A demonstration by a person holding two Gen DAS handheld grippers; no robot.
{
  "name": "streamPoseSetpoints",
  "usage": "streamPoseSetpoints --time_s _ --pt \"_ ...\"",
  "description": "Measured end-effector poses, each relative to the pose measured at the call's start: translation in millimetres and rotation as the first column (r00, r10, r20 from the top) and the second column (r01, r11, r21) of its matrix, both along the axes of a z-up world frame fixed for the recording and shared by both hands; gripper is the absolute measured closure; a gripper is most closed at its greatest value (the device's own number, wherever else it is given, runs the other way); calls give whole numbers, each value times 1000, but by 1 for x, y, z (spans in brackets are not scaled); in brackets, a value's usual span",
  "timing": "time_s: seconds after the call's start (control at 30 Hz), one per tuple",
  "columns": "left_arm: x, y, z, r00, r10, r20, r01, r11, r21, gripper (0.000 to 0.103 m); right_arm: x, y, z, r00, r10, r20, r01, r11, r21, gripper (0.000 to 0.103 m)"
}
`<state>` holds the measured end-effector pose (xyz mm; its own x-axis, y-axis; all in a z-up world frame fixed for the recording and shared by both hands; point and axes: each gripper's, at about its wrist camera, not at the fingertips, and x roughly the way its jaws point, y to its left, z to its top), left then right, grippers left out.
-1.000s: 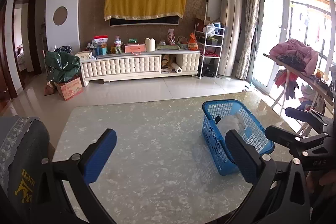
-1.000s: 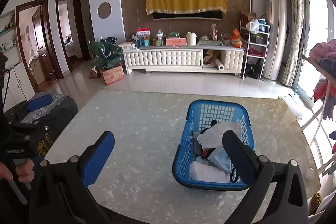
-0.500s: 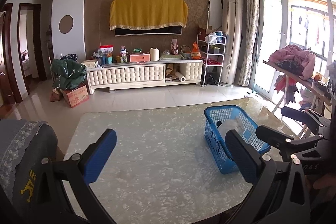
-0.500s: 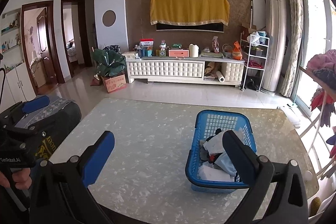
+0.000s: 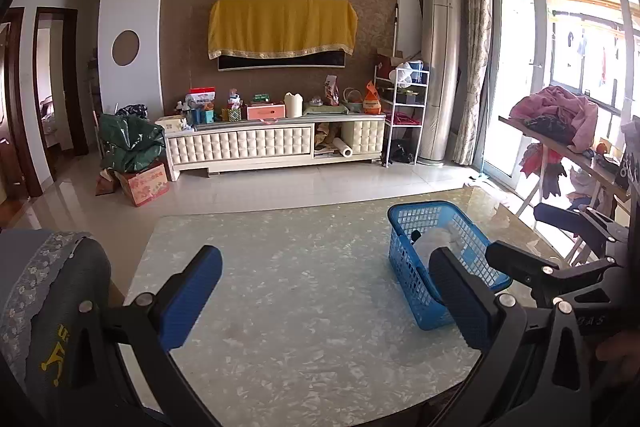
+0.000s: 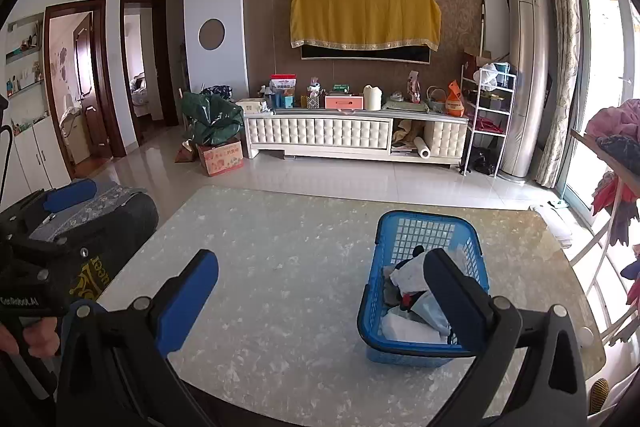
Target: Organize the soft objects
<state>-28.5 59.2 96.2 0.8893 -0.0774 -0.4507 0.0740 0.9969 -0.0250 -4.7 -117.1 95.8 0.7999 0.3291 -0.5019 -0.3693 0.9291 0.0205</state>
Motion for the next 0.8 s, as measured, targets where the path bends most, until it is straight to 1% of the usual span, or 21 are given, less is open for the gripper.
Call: streamPoseSetpoints --time_s 0.2,0.8 --pt "-3 1 1 1000 22 3 -22 1000 12 0 -2 -2 0 1000 3 2 -3 1000 1 0" --pt "-9 0 2 1000 13 9 -13 1000 16 0 -7 -4 6 1000 17 6 -17 1000 5 0"
